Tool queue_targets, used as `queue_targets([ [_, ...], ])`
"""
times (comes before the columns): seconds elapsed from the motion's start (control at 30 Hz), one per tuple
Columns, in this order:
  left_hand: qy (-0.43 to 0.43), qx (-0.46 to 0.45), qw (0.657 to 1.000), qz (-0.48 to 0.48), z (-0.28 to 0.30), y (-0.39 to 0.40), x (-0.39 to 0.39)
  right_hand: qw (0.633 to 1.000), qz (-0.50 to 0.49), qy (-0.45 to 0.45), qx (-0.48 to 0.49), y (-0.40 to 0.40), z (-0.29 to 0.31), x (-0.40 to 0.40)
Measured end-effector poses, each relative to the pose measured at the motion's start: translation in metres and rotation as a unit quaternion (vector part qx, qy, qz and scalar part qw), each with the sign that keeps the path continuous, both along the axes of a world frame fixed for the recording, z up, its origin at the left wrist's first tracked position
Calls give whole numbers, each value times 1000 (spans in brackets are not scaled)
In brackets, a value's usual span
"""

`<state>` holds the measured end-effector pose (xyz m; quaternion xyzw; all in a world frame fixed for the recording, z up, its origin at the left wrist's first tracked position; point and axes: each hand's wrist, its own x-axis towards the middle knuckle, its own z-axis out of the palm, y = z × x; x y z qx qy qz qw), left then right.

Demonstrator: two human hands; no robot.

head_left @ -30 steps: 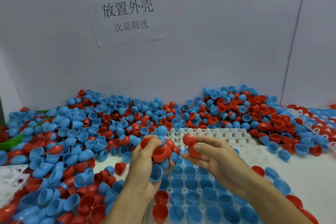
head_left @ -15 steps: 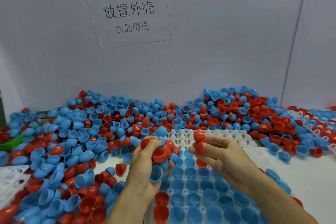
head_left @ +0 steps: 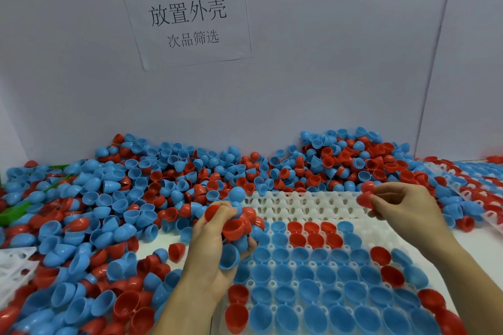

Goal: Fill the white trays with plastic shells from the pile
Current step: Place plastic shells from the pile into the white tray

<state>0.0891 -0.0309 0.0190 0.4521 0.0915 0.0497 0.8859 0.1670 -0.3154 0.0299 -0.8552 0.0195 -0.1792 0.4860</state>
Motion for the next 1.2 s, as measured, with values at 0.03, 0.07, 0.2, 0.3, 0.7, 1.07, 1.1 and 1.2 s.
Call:
queue_targets([
  [0.03, 1, 0, 1000, 0, 0, 0, 0, 999, 2, 10, -51, -3, -1, 1],
  [0.07, 1, 0, 1000, 1, 0, 0, 0, 995, 7, 24, -101, -5, -3, 2],
  [0.2, 2, 0, 1000, 3, 0, 0, 0, 958, 34, 96, -269, -6, -10, 4],
  [0.3, 2, 3, 1000, 1, 0, 0, 0, 926, 36, 134, -352, -3, -17, 6],
  [0.7, 0, 2, 1000, 2, 0, 0, 1, 925, 40, 116, -358, 2, -15, 5],
  [1.07, -6, 16, 1000, -1, 1, -1, -1, 930, 46, 94, -352, -2, -16, 4],
  [1.1, -4, 18, 1000, -1, 0, -1, 0, 935, 41, 69, -344, -1, -15, 3],
  [1.2, 1, 37, 999, 10, -1, 0, 0, 959, 63, -44, -271, 18, -9, -4],
])
